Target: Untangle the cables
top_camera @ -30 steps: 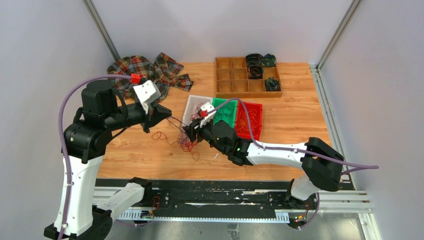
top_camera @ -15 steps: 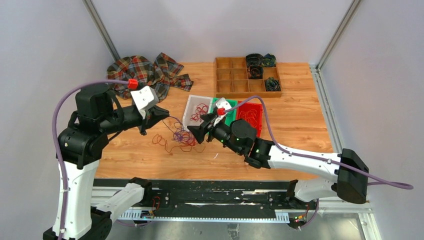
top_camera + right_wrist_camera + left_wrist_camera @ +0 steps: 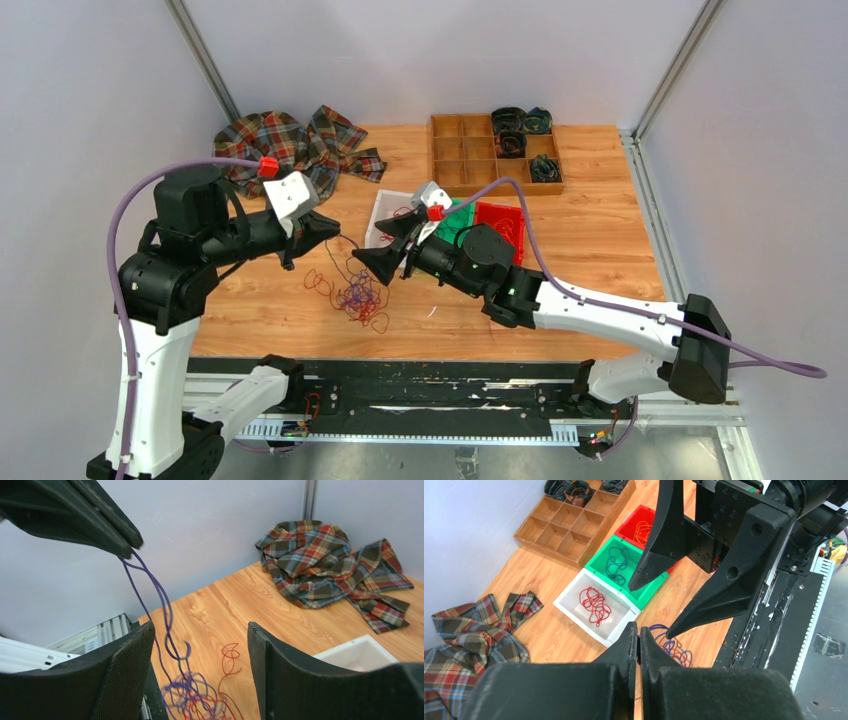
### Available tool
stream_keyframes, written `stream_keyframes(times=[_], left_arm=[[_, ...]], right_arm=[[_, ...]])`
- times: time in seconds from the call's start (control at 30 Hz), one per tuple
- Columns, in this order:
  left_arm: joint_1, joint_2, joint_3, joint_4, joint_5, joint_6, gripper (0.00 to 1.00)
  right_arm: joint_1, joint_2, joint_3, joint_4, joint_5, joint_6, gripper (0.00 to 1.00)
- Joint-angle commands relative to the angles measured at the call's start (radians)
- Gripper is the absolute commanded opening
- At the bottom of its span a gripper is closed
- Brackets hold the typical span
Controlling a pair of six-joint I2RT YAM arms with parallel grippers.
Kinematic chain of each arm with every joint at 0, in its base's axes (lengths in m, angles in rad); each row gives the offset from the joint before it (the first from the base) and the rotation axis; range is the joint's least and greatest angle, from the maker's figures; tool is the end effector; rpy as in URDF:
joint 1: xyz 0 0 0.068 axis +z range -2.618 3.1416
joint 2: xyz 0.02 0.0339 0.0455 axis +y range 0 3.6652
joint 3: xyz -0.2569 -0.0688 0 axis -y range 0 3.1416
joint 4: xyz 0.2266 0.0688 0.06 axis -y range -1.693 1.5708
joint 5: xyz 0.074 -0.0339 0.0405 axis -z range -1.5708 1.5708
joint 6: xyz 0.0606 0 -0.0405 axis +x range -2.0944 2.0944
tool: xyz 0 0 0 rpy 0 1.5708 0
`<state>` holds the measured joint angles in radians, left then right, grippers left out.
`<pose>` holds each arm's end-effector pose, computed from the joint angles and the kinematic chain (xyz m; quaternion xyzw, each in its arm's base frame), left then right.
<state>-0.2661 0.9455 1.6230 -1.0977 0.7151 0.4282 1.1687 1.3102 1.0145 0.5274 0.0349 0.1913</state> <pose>0.1033 -0.0693 0.4617 0.4465 0.6743 -0.2514 0.5318 0.1268 0.2928 0.3840 -0.2792 0.5543 0.4845 0.6164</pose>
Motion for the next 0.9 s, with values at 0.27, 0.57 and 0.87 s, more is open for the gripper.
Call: stream_keyframes(times=[0.27, 0.57, 0.87], left_arm=[[-0.005, 0.004, 0.047, 0.004, 0.053, -0.031, 0.0], [-0.005, -0.001, 0.064, 0.004, 0.102, -0.057, 0.7], [-0.005, -0.046, -0.02, 0.004, -0.021, -0.027, 0.91]], right_arm=[[0.028, 0.118, 0.185, -0.066, -0.012, -0.059, 0.47], [0.028, 0.079, 0.165, -0.029, -0.01, -0.073, 0.01], [0.028, -0.021, 0.09, -0.011, 0.0, -0.048, 0.0]])
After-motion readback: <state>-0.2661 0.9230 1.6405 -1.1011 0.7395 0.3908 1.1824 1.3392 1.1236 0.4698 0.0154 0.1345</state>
